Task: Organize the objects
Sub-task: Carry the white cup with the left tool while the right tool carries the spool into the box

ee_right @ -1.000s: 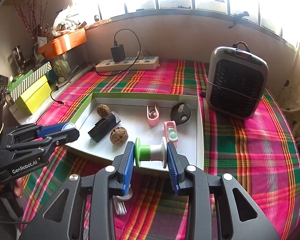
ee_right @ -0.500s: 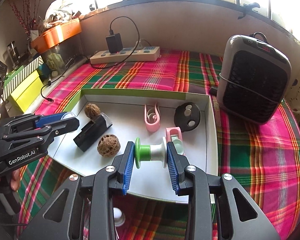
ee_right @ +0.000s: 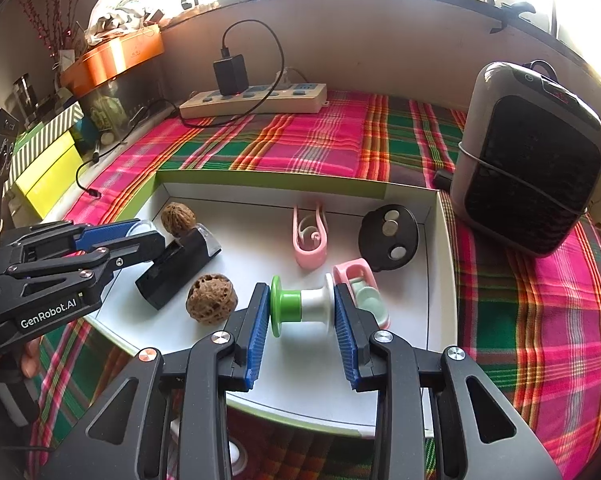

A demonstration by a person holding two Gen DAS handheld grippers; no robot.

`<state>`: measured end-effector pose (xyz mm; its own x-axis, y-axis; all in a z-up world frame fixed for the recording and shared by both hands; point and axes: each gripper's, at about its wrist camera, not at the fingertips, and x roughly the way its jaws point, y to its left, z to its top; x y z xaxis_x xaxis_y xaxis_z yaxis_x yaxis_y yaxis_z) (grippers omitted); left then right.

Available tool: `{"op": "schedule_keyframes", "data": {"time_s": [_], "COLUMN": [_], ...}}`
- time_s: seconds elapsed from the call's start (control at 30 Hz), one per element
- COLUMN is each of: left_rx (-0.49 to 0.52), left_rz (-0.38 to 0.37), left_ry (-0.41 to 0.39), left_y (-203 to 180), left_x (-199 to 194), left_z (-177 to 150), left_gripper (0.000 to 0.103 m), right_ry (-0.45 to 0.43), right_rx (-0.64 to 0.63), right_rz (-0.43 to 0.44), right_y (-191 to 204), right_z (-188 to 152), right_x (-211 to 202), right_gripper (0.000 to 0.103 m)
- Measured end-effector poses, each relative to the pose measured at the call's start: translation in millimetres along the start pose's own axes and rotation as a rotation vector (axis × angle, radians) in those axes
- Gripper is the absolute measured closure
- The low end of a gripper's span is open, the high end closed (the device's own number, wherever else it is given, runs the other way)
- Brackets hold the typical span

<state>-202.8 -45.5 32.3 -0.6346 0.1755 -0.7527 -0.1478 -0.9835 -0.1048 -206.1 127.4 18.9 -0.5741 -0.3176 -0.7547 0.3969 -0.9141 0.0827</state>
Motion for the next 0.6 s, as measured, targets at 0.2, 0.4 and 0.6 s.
{"op": "schedule_keyframes", "data": {"time_s": [0.2, 0.4, 0.6], "left_rx": [0.01, 0.014, 0.014], "left_rz": [0.015, 0.031, 0.028], "left_ry": [-0.001, 0.01, 0.01], "left_y": [-0.7, -0.6, -1.5], "left_x": [2.3, 5.9, 6.7], "left_z": [3.1, 1.4, 2.1], "left_gripper": [0.077, 0.077, 0.077], "right_ry": [-0.001, -0.005, -0.007], "right_rx": [-0.017, -0.031, -0.041], "right_rz": [-0.004, -0.008, -0.006], "right_y": [2.3, 5.0, 8.2], "right_z": [1.1, 1.3, 0.9], "right_x": [1.8, 2.1, 2.0], "right_gripper": [0.07, 0.07, 0.07]}}
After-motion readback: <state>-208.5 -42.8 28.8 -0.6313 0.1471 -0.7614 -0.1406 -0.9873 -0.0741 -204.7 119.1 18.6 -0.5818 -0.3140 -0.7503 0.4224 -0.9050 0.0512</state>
